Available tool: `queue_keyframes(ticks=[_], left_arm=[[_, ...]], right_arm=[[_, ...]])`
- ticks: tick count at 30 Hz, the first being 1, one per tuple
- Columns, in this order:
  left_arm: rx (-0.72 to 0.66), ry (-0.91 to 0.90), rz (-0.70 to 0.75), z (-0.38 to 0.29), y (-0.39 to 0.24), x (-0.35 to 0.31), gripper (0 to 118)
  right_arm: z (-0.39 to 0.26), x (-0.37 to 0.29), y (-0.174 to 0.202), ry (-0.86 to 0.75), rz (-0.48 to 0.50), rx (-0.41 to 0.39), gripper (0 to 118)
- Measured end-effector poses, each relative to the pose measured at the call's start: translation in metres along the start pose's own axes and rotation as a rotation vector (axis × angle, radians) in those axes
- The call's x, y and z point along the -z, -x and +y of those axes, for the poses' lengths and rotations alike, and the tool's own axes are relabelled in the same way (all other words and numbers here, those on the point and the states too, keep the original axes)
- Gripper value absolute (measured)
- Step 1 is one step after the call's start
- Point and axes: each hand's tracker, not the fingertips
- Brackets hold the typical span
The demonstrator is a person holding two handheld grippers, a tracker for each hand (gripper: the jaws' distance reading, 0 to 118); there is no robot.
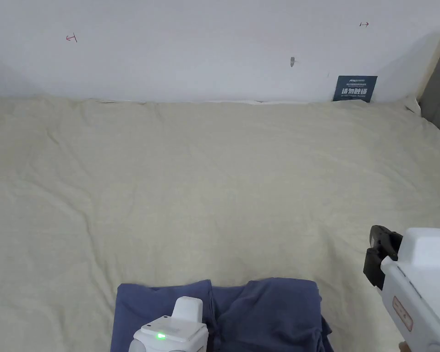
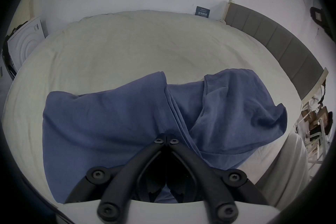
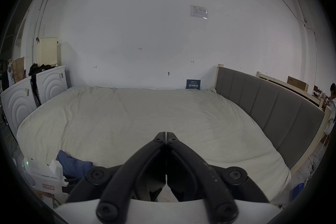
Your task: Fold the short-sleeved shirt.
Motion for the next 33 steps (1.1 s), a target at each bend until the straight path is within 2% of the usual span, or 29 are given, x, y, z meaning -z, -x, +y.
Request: queue_keyframes(ticks=[6,13,16,17,18,19,20,21,22,26,29,30,32,33], left_arm=[[-0.045,-0.005,-0.042,0.007,0.019,-0.015,0],[-0.351,-0.062,-0.366,0.038,0.094,-0.070,2],[-0.460,-0.068,-0.414,0.038,0.138,-0.081,6],[-0.491,-0.070,-0.422,0.036,0.148,-0.083,12],[-0.508,-0.062,-0.438,0.034,0.163,-0.083,25],[-0.533,-0.029,-0.456,0.032,0.178,-0.082,55],[-0.555,0.008,-0.459,0.030,0.189,-0.079,81],[-0.562,0.054,-0.450,0.028,0.196,-0.076,102],[-0.575,0.075,-0.429,0.023,0.204,-0.074,117],[-0.567,0.042,-0.368,0.015,0.222,-0.069,118],[-0.559,0.112,-0.370,0.010,0.233,-0.052,117],[-0.566,0.129,-0.356,0.007,0.235,-0.045,115],[-0.569,0.154,-0.349,0.003,0.239,-0.035,101],[-0.579,0.161,-0.354,0.003,0.239,-0.029,98]], right_arm=[[0.000,0.001,0.001,0.003,0.002,0.008,2],[0.007,0.003,0.013,-0.012,0.033,0.011,2],[0.009,0.005,0.021,-0.013,0.047,0.009,2],[0.009,0.006,0.023,-0.014,0.051,0.007,2],[0.009,0.006,0.024,-0.013,0.056,0.005,2],[0.009,0.007,0.027,-0.010,0.061,0.004,2],[0.009,0.008,0.029,-0.009,0.064,0.003,2],[0.009,0.009,0.031,-0.008,0.066,0.001,2],[0.009,0.010,0.033,-0.004,0.068,-0.003,2],[0.008,0.014,0.038,0.008,0.072,-0.010,2],[0.006,0.018,0.041,0.021,0.071,-0.014,2],[0.006,0.019,0.041,0.024,0.071,-0.017,2],[0.006,0.021,0.042,0.031,0.067,-0.024,2],[0.005,0.022,0.042,0.033,0.065,-0.027,2]])
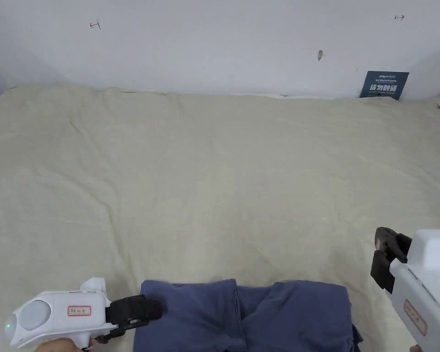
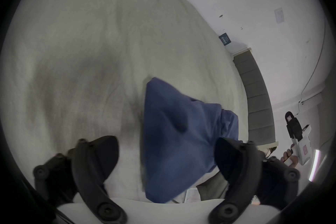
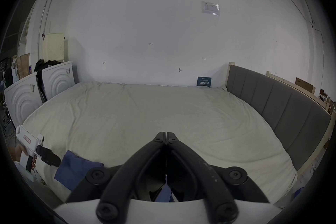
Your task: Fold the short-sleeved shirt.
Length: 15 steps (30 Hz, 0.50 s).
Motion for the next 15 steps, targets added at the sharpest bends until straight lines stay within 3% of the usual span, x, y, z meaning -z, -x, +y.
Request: queue_keyframes(ticks=[4,5,7,9,11,15], left_arm=[[0.000,-0.018,-0.063,0.004,-0.002,0.005,96],[-0.011,-0.017,-0.062,0.005,-0.003,0.008,87],[-0.012,0.008,-0.028,0.006,-0.007,0.021,52],[0.073,0.003,0.024,0.002,-0.012,0.028,42],[0.084,-0.011,0.026,0.000,-0.018,0.027,20],[0.132,-0.033,0.060,-0.005,-0.029,0.023,13]], right_arm=[[-0.003,0.005,-0.001,0.016,-0.010,-0.001,2],[-0.004,0.006,-0.001,0.019,-0.011,0.000,2],[-0.004,0.007,-0.002,0.024,-0.011,0.005,2],[-0.005,0.007,-0.002,0.027,-0.010,0.007,2],[-0.005,0.006,-0.002,0.027,-0.012,0.007,2],[-0.004,0.005,-0.004,0.027,-0.012,0.006,2]])
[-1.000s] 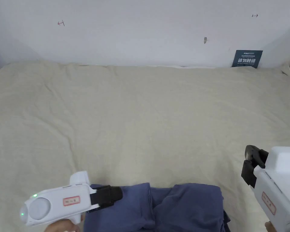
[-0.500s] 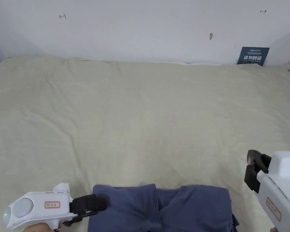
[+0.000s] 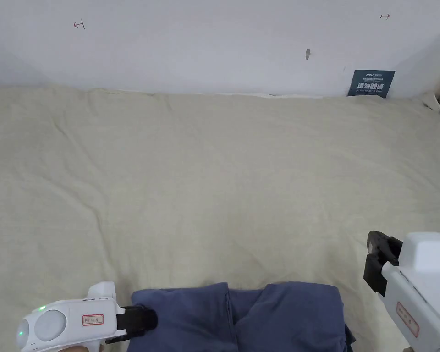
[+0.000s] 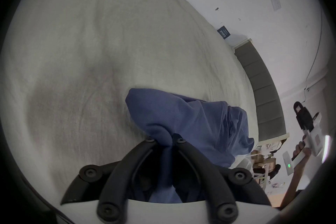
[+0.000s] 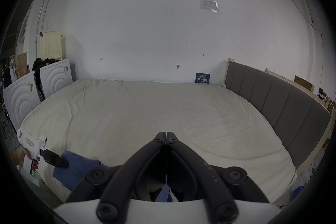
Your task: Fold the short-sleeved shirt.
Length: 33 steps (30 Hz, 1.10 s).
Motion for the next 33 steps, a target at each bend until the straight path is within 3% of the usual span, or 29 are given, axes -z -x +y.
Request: queue_keyframes(ticks=[6,12,17,20,24,33], left_arm=[[0.011,-0.012,-0.015,0.010,0.000,-0.036,11],[0.000,-0.078,0.147,0.021,0.024,-0.092,11],[0.018,-0.078,0.211,0.016,-0.010,-0.112,11],[0.001,-0.083,0.182,0.013,-0.053,-0.108,11],[0.078,-0.031,0.129,0.014,-0.120,-0.086,11],[0.182,0.097,0.029,0.010,-0.213,0.012,11]], right_arm=[[0.006,-0.005,-0.001,-0.024,0.006,0.006,2],[0.007,-0.010,0.001,-0.045,0.026,0.009,2],[0.006,-0.015,0.002,-0.055,0.047,0.001,2],[0.006,-0.018,0.001,-0.059,0.056,0.005,2],[0.010,-0.028,-0.002,-0.069,0.057,0.007,2],[0.005,-0.037,-0.028,-0.083,0.030,0.027,2]])
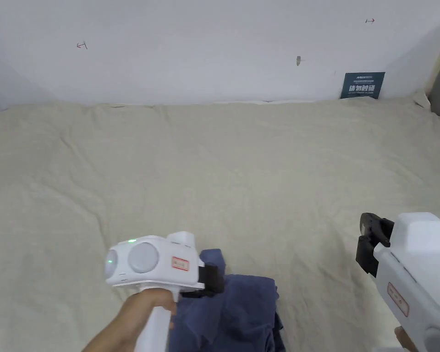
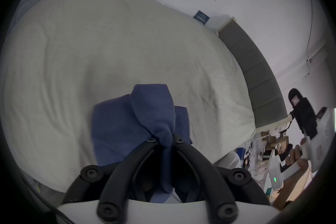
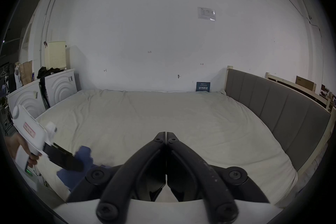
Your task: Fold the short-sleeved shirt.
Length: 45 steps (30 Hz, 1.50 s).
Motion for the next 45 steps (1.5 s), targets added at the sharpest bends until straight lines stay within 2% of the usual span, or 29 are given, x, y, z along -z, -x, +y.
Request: queue_keyframes(ticks=[6,8,9,10,12,13,16,20,23,25,27,28,29,30,33,37,45], left_arm=[[0.076,0.104,0.097,-0.004,-0.037,0.073,11],[0.078,0.113,0.124,-0.008,-0.044,0.086,18],[0.076,0.110,0.115,-0.010,-0.044,0.089,30],[0.074,0.109,0.102,-0.011,-0.045,0.091,61],[0.068,0.106,0.071,-0.014,-0.048,0.090,112],[0.071,0.104,0.073,-0.015,-0.051,0.089,118],[0.129,0.013,0.084,-0.018,-0.058,0.075,118],[0.177,-0.107,0.071,-0.017,-0.062,0.042,115],[0.234,-0.263,0.091,-0.023,-0.061,0.011,112],[0.274,-0.369,0.133,-0.028,-0.060,-0.005,103],[0.296,-0.459,0.159,-0.036,-0.057,-0.016,80],[0.302,-0.497,0.171,-0.039,-0.056,-0.020,50],[0.307,-0.528,0.175,-0.043,-0.054,-0.021,25],[0.315,-0.529,0.185,-0.047,-0.051,-0.018,6],[0.285,-0.466,0.156,-0.052,-0.041,-0.004,0],[0.253,-0.412,0.165,-0.068,-0.038,0.031,0],[0.300,-0.320,0.170,-0.088,-0.056,0.097,0]], right_arm=[[-0.008,-0.003,-0.018,0.017,-0.036,0.012,2],[-0.010,-0.003,-0.022,0.023,-0.045,0.013,2],[-0.011,-0.004,-0.025,0.024,-0.050,0.015,2],[-0.012,-0.004,-0.026,0.026,-0.054,0.018,2],[-0.013,-0.004,-0.030,0.029,-0.061,0.021,2],[-0.013,-0.004,-0.030,0.030,-0.063,0.023,2],[-0.013,-0.004,-0.031,0.030,-0.067,0.028,2],[-0.010,-0.004,-0.029,0.022,-0.061,0.027,2],[-0.005,-0.006,-0.024,0.012,-0.051,0.022,2],[-0.003,-0.006,-0.023,0.007,-0.044,0.018,2],[-0.002,-0.006,-0.021,0.003,-0.037,0.014,2],[-0.002,-0.006,-0.020,0.002,-0.034,0.013,2],[-0.001,-0.006,-0.020,0.002,-0.032,0.013,2],[-0.001,-0.006,-0.019,0.002,-0.030,0.014,2],[-0.001,-0.007,-0.018,0.002,-0.025,0.018,2],[-0.003,-0.007,-0.019,0.002,-0.020,0.025,2],[-0.009,-0.008,-0.035,0.012,-0.037,0.033,2]])
